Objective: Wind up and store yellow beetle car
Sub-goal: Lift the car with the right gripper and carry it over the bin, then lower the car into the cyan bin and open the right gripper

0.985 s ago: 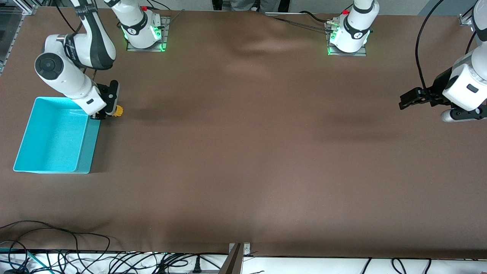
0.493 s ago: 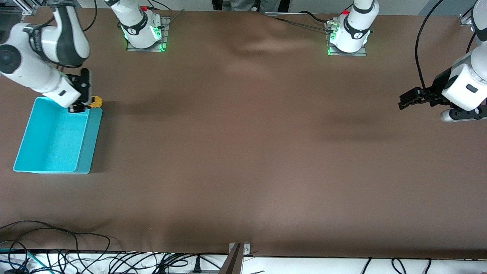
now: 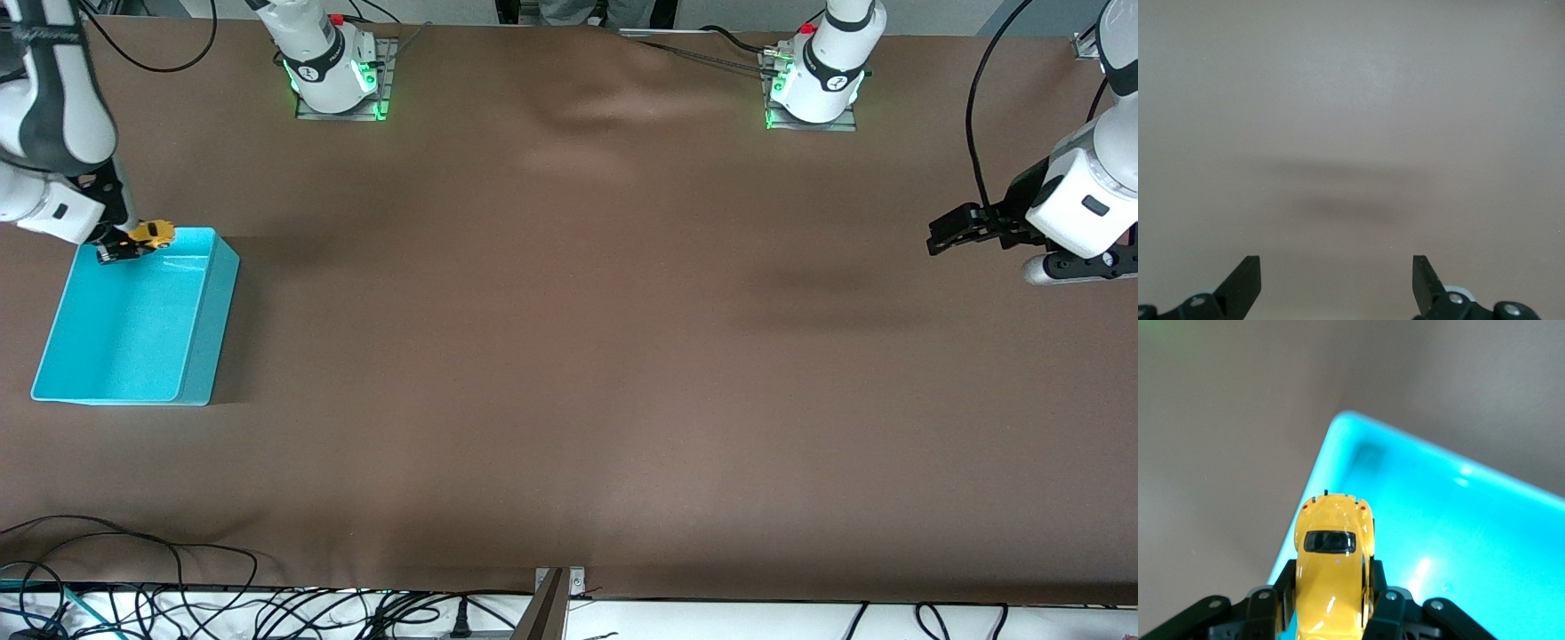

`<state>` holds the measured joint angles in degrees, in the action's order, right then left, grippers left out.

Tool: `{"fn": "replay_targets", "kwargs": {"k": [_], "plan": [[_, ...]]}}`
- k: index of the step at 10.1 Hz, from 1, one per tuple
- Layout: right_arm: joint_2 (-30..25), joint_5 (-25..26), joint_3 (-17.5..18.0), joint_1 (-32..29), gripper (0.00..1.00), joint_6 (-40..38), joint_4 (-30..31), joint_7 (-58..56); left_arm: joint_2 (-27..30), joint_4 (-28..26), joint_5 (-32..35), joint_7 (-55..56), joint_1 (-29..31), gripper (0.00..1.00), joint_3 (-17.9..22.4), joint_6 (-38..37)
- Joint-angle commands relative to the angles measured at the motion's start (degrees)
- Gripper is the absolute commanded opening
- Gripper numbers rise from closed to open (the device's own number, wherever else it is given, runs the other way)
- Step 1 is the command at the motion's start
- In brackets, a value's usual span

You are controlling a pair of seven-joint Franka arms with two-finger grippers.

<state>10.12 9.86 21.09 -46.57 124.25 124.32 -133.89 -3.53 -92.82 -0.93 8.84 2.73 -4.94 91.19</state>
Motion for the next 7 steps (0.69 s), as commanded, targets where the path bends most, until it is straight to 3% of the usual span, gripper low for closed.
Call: {"fn": "replay_targets", "kwargs": {"k": [1, 7], "plan": [[10.15, 4.01, 2.29, -3.43, 0.00, -1.12, -9.17, -5.75, 0.10, 0.36, -0.83, -1.19, 0.26, 1.00, -0.07, 0.04], [17.20, 8.32, 2.38, -5.54, 0.00, 5.63, -9.98, -7.43, 0.10, 1.15, -0.83, -1.19, 0.26, 1.00, -0.07, 0.04]]}}
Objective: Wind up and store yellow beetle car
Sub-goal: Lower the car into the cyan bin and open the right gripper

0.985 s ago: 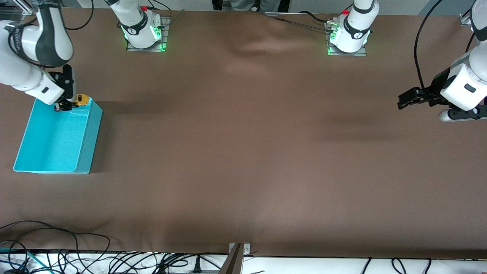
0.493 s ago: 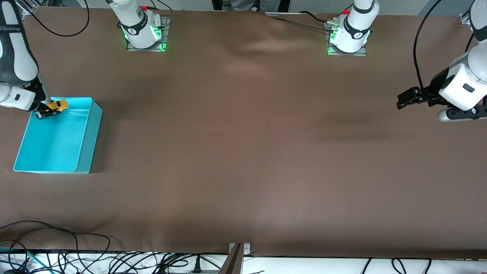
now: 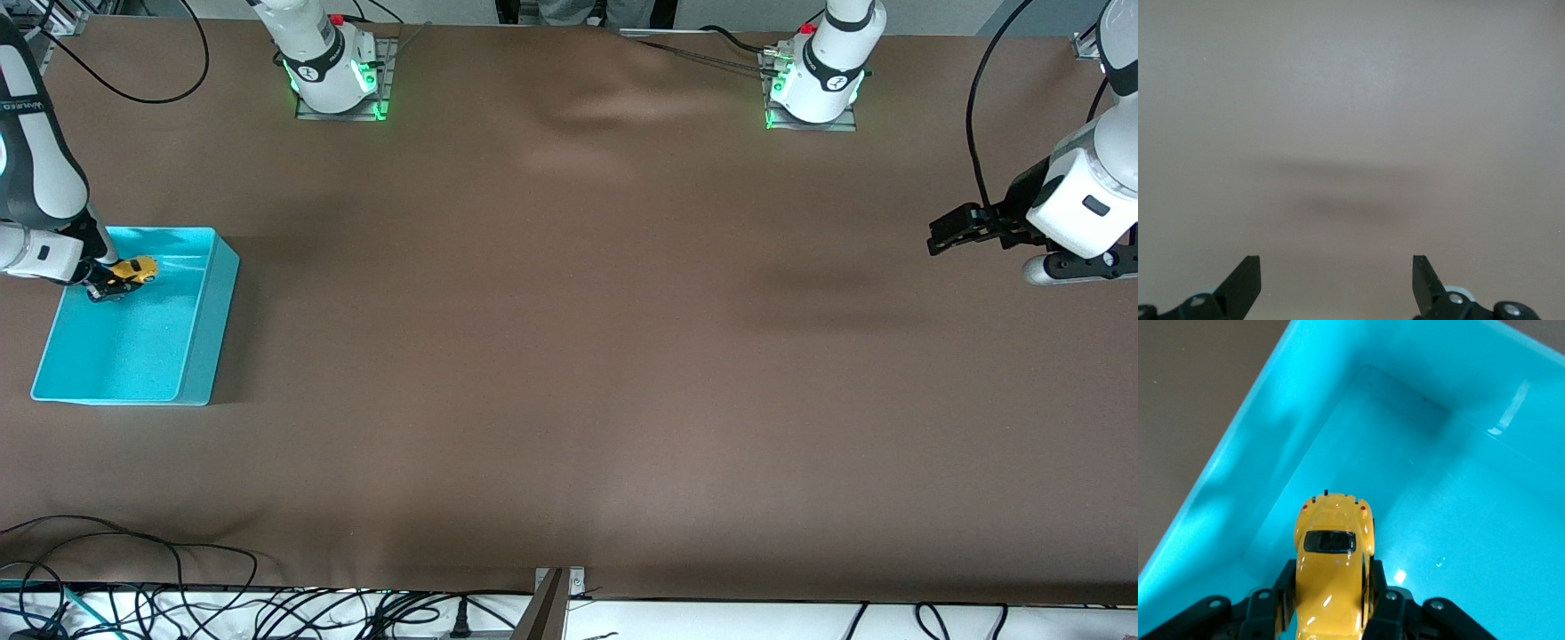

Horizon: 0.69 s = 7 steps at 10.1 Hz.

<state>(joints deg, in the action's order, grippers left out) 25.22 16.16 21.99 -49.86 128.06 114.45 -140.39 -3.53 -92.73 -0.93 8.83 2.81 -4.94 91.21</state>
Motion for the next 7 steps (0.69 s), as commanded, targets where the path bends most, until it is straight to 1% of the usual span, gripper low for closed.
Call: {"fn": "replay_targets", "kwargs": {"k": [1, 2, 4, 5, 6, 7], "plan": [[3.08, 2.55, 1.47, -2.60, 0.00, 2.71, 0.07, -0.93, -0.25, 0.63, -0.74, -1.27, 0.18, 1.00, -0.15, 0.02], [3.26, 2.82, 1.47, -2.70, 0.00, 3.59, 0.51, -0.93, -1.12, 0.88, -0.74, -1.36, 0.52, 1.00, -0.07, -0.07], [3.26, 2.82, 1.30, -3.66, 0.00, 3.86, 1.74, -0.93, -0.70, 1.32, -0.74, -1.45, 0.09, 1.00, -0.41, -0.16], [3.26, 2.82, 1.21, -3.75, 0.00, 3.43, 1.83, -0.41, -0.52, 1.24, -0.65, -1.28, 0.09, 1.00, -2.51, -0.16], [3.26, 2.56, 1.12, -3.92, 0.20, 3.25, 1.83, -0.06, -0.69, 0.89, -0.65, -1.45, 0.09, 1.00, -3.57, -0.24], [3.35, 2.39, 1.12, -4.01, 0.79, 2.73, 1.74, -0.14, -0.87, 0.97, -0.65, -1.45, 0.09, 1.00, -4.54, -0.24]]}}
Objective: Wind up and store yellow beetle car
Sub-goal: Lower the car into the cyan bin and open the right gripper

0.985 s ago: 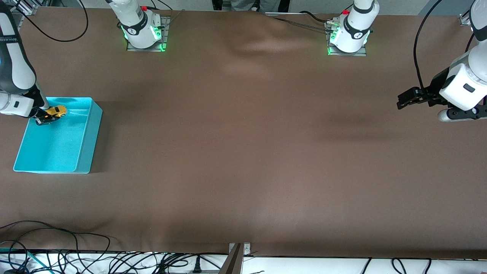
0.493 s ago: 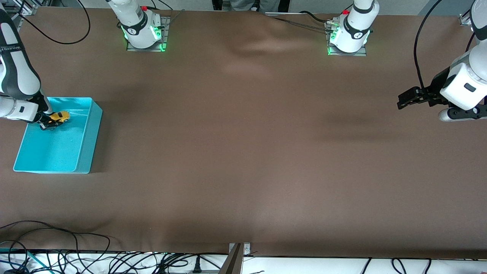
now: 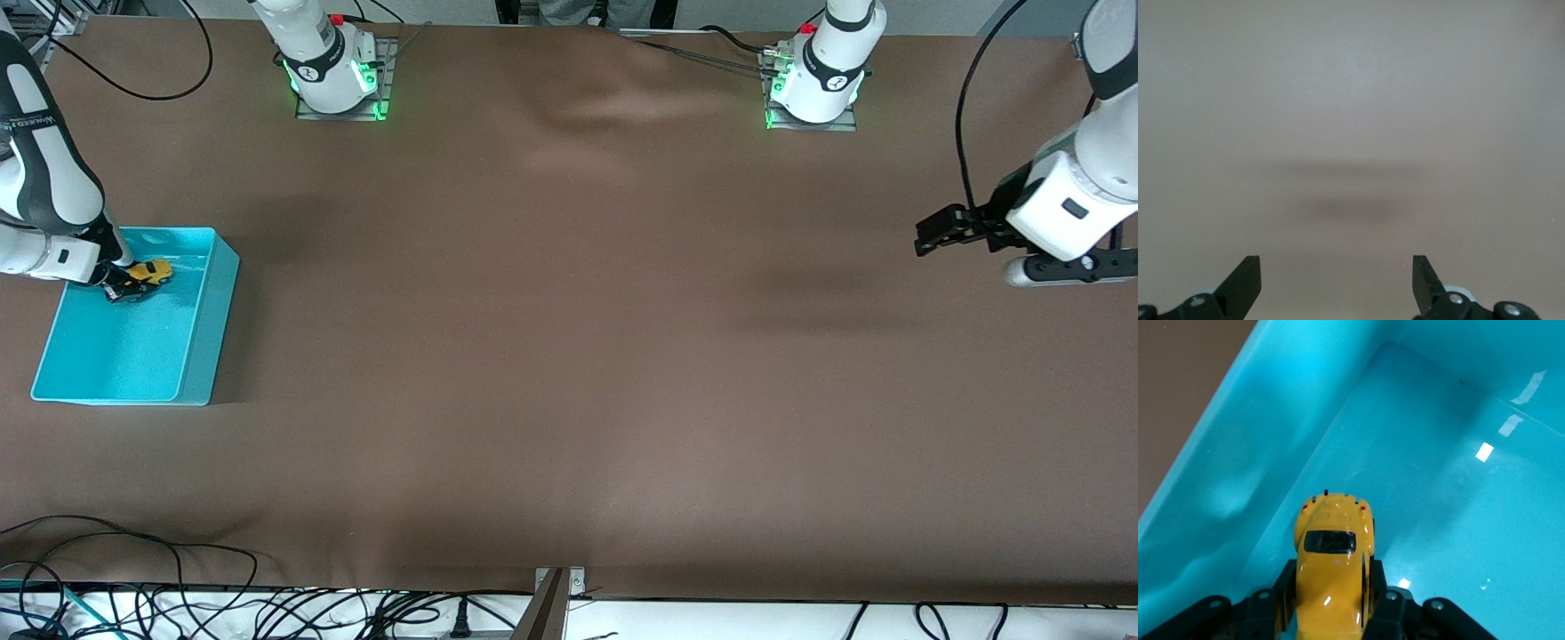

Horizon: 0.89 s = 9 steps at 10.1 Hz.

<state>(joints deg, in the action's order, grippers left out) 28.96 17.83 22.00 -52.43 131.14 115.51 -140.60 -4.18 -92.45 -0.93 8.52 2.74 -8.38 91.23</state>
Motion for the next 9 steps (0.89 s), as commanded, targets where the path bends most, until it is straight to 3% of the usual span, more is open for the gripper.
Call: {"fn": "replay_targets", "kwargs": {"k": [1, 5, 9], "plan": [[-0.39, 0.72, 1.03, -1.44, 1.00, -1.49, 0.42, -0.20, -0.21, 0.43, -0.74, -1.14, 0.16, 1.00, -1.38, -0.35], [-2.06, 0.28, 2.60, -1.01, 1.00, -6.41, -2.03, 1.45, -0.30, 2.62, -1.44, -0.70, 2.08, 1.00, -0.24, -0.18], [-11.97, -3.92, 5.67, 4.08, 1.00, -11.86, -2.48, 11.64, -1.00, 1.83, -1.35, -0.87, 5.08, 1.00, -0.24, -2.99]]}}
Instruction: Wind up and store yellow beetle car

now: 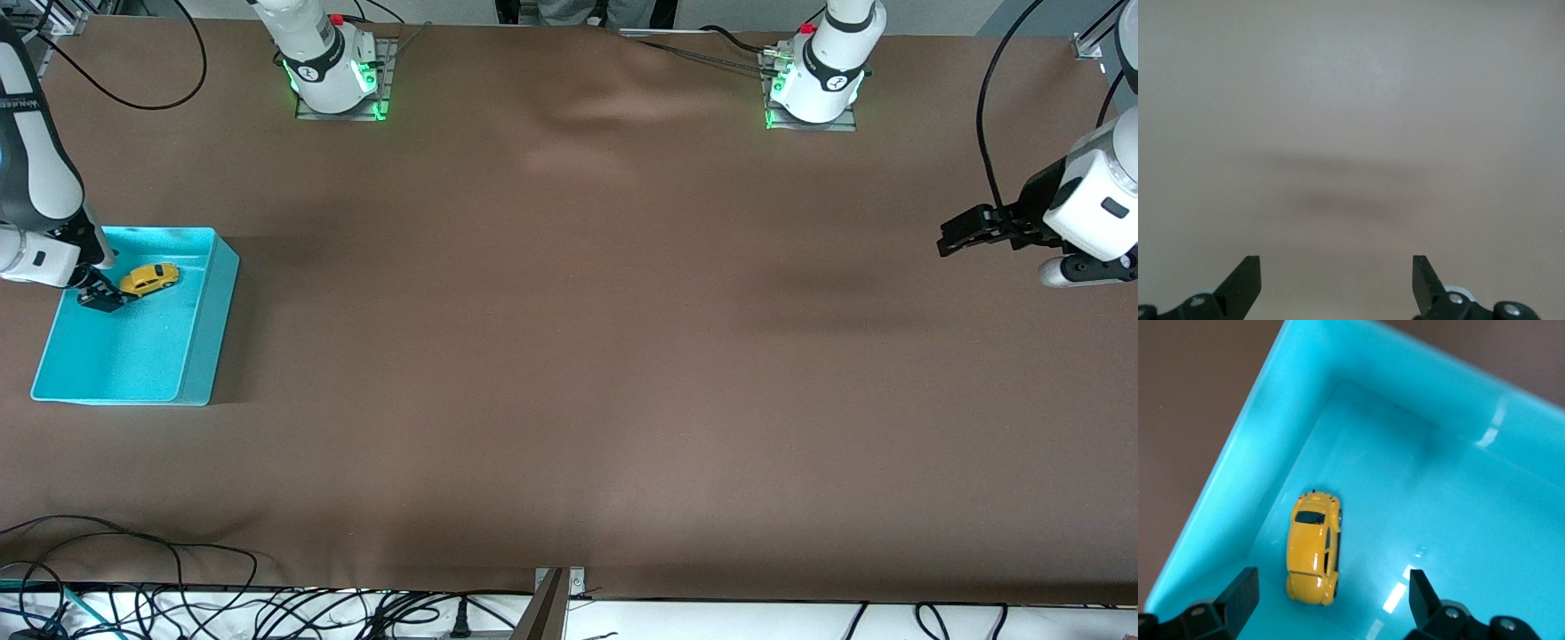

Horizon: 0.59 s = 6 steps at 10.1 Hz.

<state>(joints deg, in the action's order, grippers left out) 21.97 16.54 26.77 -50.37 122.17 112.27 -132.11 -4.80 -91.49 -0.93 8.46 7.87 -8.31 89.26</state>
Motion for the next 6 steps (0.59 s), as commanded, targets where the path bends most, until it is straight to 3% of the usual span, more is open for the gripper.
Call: {"fn": "replay_targets", "kwargs": {"k": [1, 6], "plan": [[-7.79, -5.01, 1.27, 3.69, 1.00, -4.29, 0.76, 6.05, -0.65, 2.61, -0.66, -0.82, -0.48, 1.00, -0.30, -1.02], [-25.01, -13.63, 1.27, 16.34, 1.00, -7.91, 0.93, 34.83, -2.23, 3.77, -1.00, -0.64, -2.15, 1.00, -1.53, -0.93]]}}
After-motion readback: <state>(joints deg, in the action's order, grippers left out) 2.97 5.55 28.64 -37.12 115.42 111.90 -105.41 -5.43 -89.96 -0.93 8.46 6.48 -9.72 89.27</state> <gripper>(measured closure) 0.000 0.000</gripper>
